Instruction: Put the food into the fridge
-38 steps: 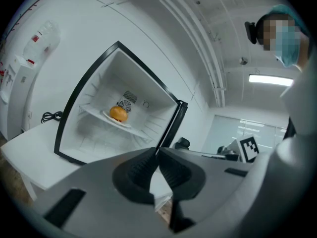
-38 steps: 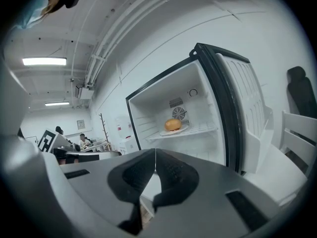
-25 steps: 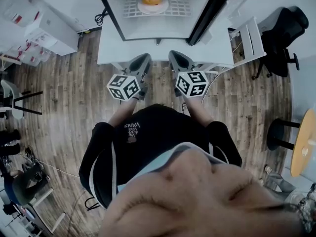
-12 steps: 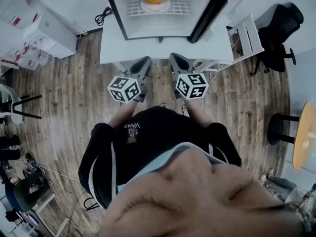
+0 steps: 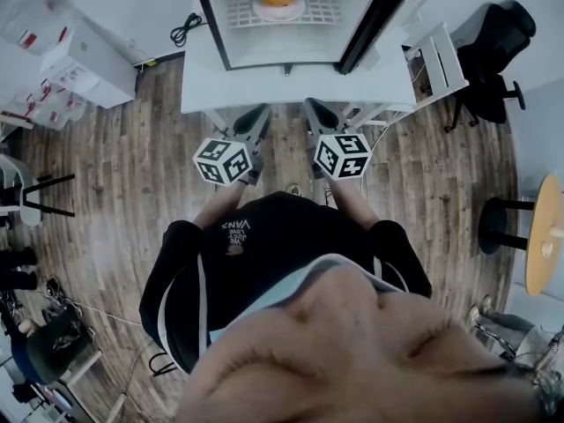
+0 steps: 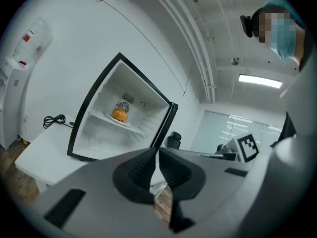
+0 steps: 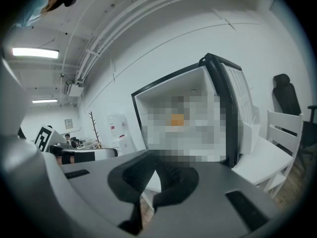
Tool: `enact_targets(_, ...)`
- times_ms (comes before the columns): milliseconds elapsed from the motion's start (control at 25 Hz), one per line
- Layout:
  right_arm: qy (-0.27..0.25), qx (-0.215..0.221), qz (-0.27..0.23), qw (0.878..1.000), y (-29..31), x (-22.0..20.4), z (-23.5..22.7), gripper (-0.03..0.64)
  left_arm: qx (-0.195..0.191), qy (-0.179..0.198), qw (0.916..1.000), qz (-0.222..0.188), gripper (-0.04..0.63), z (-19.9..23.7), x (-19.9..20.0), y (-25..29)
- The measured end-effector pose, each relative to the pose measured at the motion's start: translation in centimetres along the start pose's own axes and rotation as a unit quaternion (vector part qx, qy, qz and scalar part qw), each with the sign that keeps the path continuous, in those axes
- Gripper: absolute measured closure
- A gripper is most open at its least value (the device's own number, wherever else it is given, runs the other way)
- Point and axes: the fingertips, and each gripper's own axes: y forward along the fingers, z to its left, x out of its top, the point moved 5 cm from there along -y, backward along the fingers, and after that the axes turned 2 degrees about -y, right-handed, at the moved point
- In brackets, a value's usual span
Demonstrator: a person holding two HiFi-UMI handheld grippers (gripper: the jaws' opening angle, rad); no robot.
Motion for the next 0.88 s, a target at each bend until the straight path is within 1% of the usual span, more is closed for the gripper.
enact_targets(440,-0.008,-0.014,0.004,1.000,-1.1,-0.4,0.7,0.604,-0.003,-0.004,1.0000,0.003,0.566,-0.3,-0.4,-1.0)
enact_targets(880,-0.009,-0.017,0.000,1.000,-1.4,-0.4,1.1,0.604,-0.007,-0.005,1.0000,0.000,0.566,-0.4,-0.4,-1.4)
